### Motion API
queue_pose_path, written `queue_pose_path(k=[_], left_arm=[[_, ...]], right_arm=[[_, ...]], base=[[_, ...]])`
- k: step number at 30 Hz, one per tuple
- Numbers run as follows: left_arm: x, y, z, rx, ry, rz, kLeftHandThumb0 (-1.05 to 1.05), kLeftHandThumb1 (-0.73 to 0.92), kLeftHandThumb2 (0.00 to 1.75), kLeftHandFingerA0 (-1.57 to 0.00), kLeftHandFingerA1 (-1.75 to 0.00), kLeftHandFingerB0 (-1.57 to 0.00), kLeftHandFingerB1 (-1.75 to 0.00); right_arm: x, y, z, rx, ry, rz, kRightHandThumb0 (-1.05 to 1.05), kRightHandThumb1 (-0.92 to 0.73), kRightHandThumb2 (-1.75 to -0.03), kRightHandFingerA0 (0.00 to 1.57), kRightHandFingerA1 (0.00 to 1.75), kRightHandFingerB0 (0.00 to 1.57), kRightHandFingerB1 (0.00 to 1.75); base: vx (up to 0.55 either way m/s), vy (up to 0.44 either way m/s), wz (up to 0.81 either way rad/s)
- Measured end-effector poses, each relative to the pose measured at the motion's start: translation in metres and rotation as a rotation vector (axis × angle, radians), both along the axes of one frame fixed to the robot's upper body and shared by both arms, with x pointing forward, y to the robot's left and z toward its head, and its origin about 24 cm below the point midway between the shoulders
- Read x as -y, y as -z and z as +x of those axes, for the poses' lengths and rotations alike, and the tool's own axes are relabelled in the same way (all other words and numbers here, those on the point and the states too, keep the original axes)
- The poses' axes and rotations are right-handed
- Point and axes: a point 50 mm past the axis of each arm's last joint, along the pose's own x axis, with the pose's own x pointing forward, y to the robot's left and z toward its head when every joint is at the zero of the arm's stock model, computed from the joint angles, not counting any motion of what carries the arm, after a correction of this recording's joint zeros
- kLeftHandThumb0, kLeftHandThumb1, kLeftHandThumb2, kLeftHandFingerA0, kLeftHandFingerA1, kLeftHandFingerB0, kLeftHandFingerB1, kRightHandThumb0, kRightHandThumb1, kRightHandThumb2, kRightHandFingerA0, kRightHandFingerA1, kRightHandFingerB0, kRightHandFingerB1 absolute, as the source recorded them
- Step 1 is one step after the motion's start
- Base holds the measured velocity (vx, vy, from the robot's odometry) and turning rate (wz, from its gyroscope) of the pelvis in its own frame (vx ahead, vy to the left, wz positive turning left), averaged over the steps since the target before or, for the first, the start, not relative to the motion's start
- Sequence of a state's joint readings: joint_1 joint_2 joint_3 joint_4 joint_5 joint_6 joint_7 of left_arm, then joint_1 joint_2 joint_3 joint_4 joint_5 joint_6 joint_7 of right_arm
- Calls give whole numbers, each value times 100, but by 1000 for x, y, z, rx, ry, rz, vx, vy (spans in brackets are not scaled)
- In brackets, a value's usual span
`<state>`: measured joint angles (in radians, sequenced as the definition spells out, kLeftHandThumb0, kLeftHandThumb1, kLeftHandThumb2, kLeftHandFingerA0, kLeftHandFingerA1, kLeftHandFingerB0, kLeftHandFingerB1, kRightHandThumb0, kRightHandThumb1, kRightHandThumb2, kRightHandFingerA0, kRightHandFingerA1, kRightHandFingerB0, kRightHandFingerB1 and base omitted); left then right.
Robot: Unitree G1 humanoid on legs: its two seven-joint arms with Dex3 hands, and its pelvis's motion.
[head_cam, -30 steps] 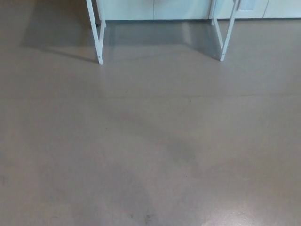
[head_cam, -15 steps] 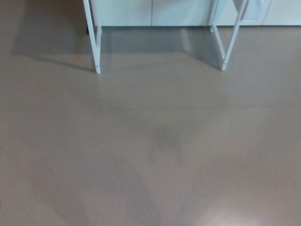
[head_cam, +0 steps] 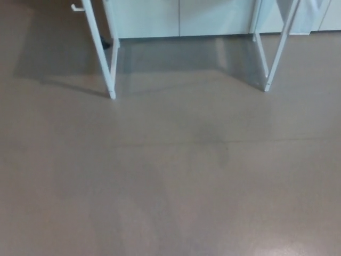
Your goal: The robot walks towards a table in front, picks a shampoo with left hand and puts it in a small grey container
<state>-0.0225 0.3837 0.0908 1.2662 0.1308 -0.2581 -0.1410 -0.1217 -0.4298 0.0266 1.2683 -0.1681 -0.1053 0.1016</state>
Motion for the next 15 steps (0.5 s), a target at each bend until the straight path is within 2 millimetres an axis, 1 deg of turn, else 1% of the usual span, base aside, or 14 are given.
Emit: queue_pose_path(k=[2,4,5,7,10,12,13,15], left_arm=[[0,0,0,-1,2,1,-27,58,58,-67,-44,-47,-38],[-1,-1,3,6,6,3,-28,59,58,-67,-44,-47,-38],[-3,-3,4,11,6,9,-27,58,58,-67,-45,-48,-38],[-4,-4,5,16,4,11,-27,57,57,-68,-46,-48,-38],[-4,-4,4,13,1,8,-27,57,57,-68,-46,-47,-38],[-4,-3,2,8,0,5,-27,57,57,-67,-45,-45,-38],[-4,-3,1,6,0,5,-27,59,58,-65,-44,-44,-37],[-4,-3,-1,-1,0,4,-26,58,58,-65,-45,-45,-38]], right_arm=[[1,0,-1,-5,0,-2,-18,-72,-61,61,43,48,37],[-1,-1,2,4,-5,0,-19,-71,-61,62,43,49,38],[-3,-1,6,13,-13,5,-19,-72,-61,63,43,49,38],[-4,0,5,8,-14,7,-19,-72,-61,61,43,49,38],[-4,1,3,-2,-15,10,-19,-71,-61,61,43,49,38],[-4,2,2,-7,-19,12,-19,-70,-61,65,44,51,38],[-5,2,2,-9,-20,12,-19,-72,-61,65,44,51,38],[-5,3,1,-16,-26,11,-18,-72,-61,64,44,50,38]], base=[[507,197,-35],[535,212,-60],[538,200,-15],[529,188,-2],[370,96,7],[415,4,14],[421,-34,15],[376,-71,21]])
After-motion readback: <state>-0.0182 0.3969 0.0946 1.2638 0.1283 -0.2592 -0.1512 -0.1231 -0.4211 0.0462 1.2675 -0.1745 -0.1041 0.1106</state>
